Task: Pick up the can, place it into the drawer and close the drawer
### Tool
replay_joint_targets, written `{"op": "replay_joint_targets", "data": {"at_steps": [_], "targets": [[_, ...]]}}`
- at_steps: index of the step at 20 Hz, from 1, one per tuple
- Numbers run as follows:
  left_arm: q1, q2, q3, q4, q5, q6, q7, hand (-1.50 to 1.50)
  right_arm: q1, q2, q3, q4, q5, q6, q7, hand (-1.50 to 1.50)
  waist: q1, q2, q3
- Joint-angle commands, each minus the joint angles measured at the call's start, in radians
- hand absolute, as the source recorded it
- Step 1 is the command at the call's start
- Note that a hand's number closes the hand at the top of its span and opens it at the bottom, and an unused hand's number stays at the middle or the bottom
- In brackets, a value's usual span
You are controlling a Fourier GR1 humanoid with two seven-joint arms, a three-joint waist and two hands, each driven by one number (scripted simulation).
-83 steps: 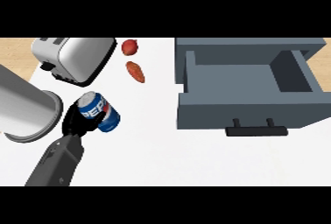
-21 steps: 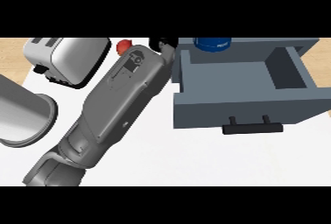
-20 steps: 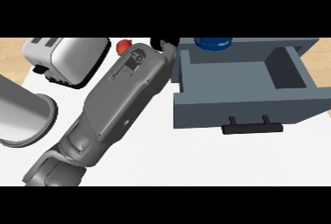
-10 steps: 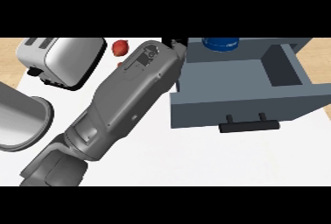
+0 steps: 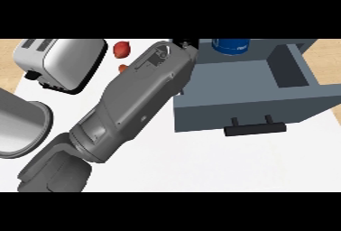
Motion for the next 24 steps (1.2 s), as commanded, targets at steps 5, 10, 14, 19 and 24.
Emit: {"op": "replay_joint_targets", "data": {"at_steps": [5, 10, 14, 19, 24], "targets": [[0.013, 0.0, -0.116, 0.033, 0.082, 0.069, -0.038, -1.5, -0.024, -0.007, 0.007, -0.012, 0.008, -0.016, 0.025, -1.5, -0.018, 0.006, 0.0], [0.051, 0.0, -0.138, 0.039, 0.126, 0.099, -0.095, -1.5, 0.001, 0.021, 0.005, -0.014, -0.001, 0.006, 0.002, -1.5, -0.023, 0.005, 0.0], [-0.006, 0.0, -0.138, 0.086, 0.144, 0.084, -0.073, -1.5, -0.079, -0.039, -0.008, 0.041, 0.021, -0.039, 0.033, -1.5, -0.002, 0.007, 0.0], [0.06, 0.0, -0.174, 0.052, 0.186, 0.086, -0.125, -1.5, -0.038, -0.01, -0.001, -0.011, -0.004, -0.021, 0.038, -1.5, -0.005, 0.002, 0.0], [0.009, 0.0, -0.158, 0.064, 0.221, 0.12, -0.154, -1.5, -0.072, -0.042, -0.011, -0.068, 0.121, 0.029, -0.058, -1.5, -0.025, 0.009, 0.0]]}}
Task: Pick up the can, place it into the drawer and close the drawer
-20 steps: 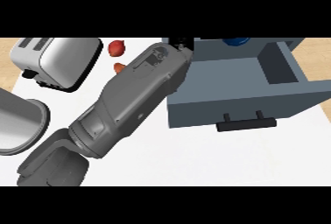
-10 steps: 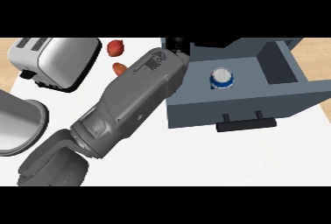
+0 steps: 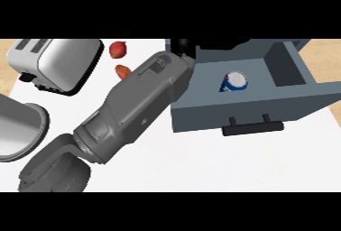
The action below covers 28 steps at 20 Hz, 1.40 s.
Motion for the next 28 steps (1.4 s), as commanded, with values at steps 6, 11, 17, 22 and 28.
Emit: {"op": "replay_joint_targets", "data": {"at_steps": [6, 11, 17, 22, 28], "targets": [[-0.014, 0.0, 0.021, -0.015, 0.048, -0.018, -0.085, -1.5, -0.069, -0.084, -0.001, -0.088, 0.205, 0.079, -0.139, -1.5, 0.025, -0.002, -0.001], [-0.06, 0.0, 0.004, -0.033, 0.053, 0.017, -0.092, -1.5, -0.141, -0.067, 0.111, -0.124, 0.44, 0.069, -0.17, -1.5, 0.057, -0.005, -0.002], [-0.055, 0.0, -0.013, -0.053, 0.087, 0.036, -0.078, -1.5, -0.201, -0.027, 0.305, -0.089, 0.763, 0.056, -0.237, -1.5, 0.064, -0.004, -0.001], [-0.021, 0.0, 0.001, -0.074, 0.091, 0.037, -0.096, -1.5, -0.353, -0.058, 0.427, 0.054, 0.987, -0.023, -0.253, -1.5, 0.088, -0.009, -0.002], [-0.017, 0.0, 0.031, -0.076, 0.066, 0.037, -0.06, -1.5, -0.473, -0.028, 0.576, 0.292, 1.25, -0.176, -0.337, -1.5, 0.112, -0.013, -0.002]]}}
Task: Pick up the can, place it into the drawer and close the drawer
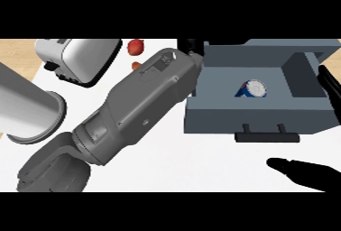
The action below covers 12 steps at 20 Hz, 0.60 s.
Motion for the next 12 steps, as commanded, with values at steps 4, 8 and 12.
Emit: {"op": "replay_joint_targets", "data": {"at_steps": [4, 8, 12], "targets": [[0.0, 0.021, 0.0, -0.018, -0.04, 0.008, 0.055, -1.5, -0.192, 0.0, 0.162, 0.286, 0.287, -0.15, -0.037, -1.5, 0.022, -0.003, 0.0], [0.014, 0.08, 0.011, -0.064, -0.056, 0.003, 0.1, -1.5, -0.234, -0.037, 0.191, 0.426, 0.36, -0.177, -0.076, -1.5, 0.017, -0.006, 0.0], [0.028, 0.164, -0.006, -0.121, -0.077, -0.006, 0.161, -1.5, -0.329, -0.073, 0.206, 0.61, 0.441, -0.222, -0.107, -1.5, 0.038, -0.008, 0.0]]}}
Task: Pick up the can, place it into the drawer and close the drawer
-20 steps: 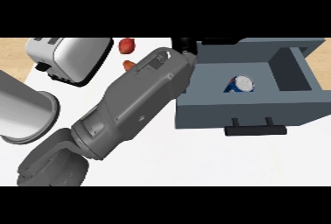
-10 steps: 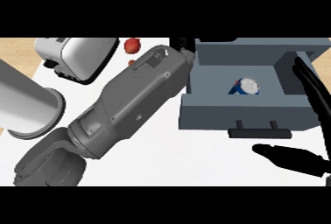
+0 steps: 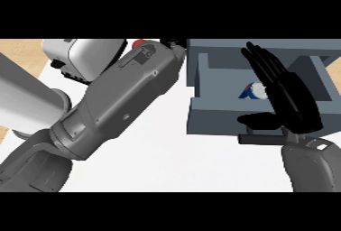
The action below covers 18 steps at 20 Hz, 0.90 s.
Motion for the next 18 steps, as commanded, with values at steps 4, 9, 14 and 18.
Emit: {"op": "replay_joint_targets", "data": {"at_steps": [4, 9, 14, 18], "targets": [[0.075, 0.077, -0.026, -0.122, -0.043, 0.036, 0.085, -1.5, -0.153, 0.017, 0.064, 0.295, 0.195, -0.139, 0.017, -1.5, 0.01, -0.006, 0.0], [0.126, 0.141, 0.01, -0.151, -0.061, -0.017, 0.066, -1.5, -0.275, 0.041, 0.016, 0.614, 0.238, -0.291, -0.016, -1.5, 0.012, 0.005, 0.0], [0.182, 0.19, -0.001, -0.272, -0.094, 0.03, 0.112, -1.5, -0.312, 0.017, -0.018, 0.82, 0.286, -0.443, -0.056, -1.5, 0.016, 0.001, 0.001], [0.169, 0.272, 0.012, -0.295, -0.099, -0.027, 0.175, -1.5, -0.418, -0.008, -0.069, 0.971, 0.306, -0.525, -0.054, -1.5, 0.026, 0.01, 0.001]]}}
